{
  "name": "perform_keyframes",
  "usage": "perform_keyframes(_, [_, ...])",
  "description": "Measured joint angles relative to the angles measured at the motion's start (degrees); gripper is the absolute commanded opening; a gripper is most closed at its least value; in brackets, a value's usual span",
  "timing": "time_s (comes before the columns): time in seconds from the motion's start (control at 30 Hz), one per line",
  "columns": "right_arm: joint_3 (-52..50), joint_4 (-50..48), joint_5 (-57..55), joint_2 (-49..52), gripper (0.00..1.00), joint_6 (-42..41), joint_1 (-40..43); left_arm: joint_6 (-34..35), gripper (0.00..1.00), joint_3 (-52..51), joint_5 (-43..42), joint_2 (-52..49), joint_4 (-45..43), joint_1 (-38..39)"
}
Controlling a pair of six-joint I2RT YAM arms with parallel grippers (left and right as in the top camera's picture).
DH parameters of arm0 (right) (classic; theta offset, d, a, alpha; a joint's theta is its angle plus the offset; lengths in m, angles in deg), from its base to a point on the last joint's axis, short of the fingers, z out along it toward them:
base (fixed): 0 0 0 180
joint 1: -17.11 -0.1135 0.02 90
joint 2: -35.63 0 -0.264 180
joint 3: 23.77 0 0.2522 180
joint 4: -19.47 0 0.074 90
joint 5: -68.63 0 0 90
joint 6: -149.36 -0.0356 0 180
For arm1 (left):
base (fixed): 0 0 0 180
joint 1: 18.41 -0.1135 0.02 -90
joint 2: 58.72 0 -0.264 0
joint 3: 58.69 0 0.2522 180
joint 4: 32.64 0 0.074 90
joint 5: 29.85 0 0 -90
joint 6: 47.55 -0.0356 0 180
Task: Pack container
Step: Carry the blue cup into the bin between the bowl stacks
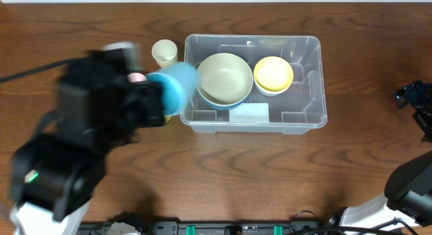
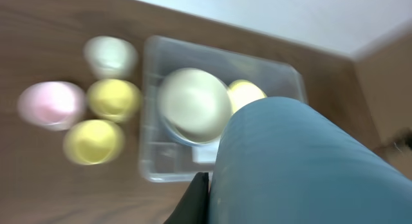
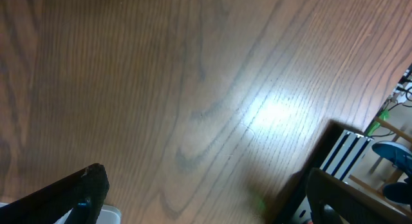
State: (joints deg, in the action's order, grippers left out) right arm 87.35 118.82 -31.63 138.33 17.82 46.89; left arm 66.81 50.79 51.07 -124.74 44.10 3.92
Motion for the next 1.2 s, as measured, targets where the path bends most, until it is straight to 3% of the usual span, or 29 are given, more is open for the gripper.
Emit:
perform_keyframes(0.3, [0.0,0.0,-0.02,0.0,0.99,0.0,0.0,1.62,0.06,0.79,4.26,-19.1,-3.67,15.43])
perform_keyframes(0.7, [0.0,-0.04,0.0,0.0,0.99,0.0,0.0,-0.42,0.06,4.76,6.64,-37.51,-11.74,20.79])
perform_keyframes(0.9, [0.0,-0.02,-0.02,0.0,0.99,0.0,0.0,-2.14,0.06,4.76,10.67,-41.72,-14.23,25.07])
perform_keyframes(1.2, [0.0,-0.02,-0.02,0.0,0.99,0.0,0.0,-2.8,0.06,4.76,13.51,-47.23,-16.55,22.91])
